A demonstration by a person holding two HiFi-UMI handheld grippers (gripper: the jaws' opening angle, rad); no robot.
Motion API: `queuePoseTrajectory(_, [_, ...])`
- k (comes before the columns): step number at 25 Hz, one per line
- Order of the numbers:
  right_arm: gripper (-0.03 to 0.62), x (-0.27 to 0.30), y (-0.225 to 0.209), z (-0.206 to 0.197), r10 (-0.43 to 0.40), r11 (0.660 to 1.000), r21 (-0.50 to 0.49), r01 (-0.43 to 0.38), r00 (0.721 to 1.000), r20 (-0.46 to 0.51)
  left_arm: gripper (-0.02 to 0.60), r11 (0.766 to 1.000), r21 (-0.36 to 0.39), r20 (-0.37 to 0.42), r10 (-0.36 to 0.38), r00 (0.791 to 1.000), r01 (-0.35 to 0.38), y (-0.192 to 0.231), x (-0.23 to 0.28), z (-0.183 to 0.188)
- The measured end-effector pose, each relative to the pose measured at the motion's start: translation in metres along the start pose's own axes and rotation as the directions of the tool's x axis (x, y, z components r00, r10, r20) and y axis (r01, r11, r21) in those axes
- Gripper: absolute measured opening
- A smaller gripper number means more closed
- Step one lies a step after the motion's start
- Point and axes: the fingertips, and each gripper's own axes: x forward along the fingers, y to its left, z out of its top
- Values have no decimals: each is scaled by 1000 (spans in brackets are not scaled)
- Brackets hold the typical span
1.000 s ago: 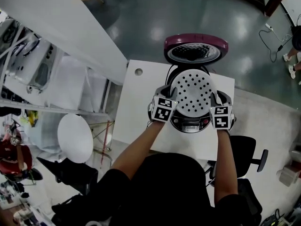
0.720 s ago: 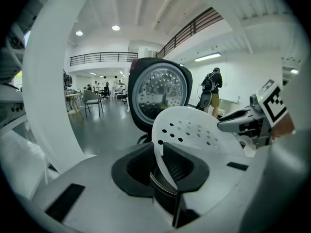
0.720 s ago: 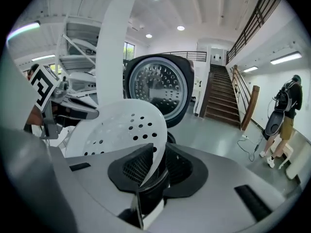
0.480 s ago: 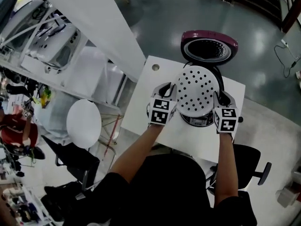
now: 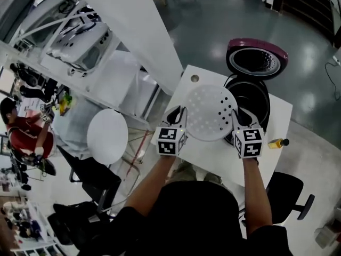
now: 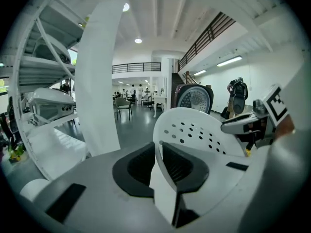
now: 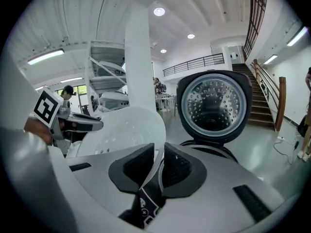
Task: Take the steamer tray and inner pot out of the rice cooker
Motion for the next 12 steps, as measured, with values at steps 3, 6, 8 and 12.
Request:
queuePoseTrajectory(3, [54,17,29,-5,19,1000,-9,-19,999,-27,46,999,-47,-11,4,1000,-4,29,-7,-21])
queuePoseTrajectory(6, [54,35,58,-13,27,999,-20,-29,997,-72,46,997,-81,-44,-6,999,2,60,-9,-46])
queuePoseTrajectory(8, [55,51,73,-17,20,999,-24,-22,995,-100,46,996,-89,-54,-19,998,15,80,-6,-54])
queuePoseTrajectory(12, [57,84,99,-33,-4,1000,-1,3,988,-152,46,996,-73,-80,-59,995,53,119,5,-70])
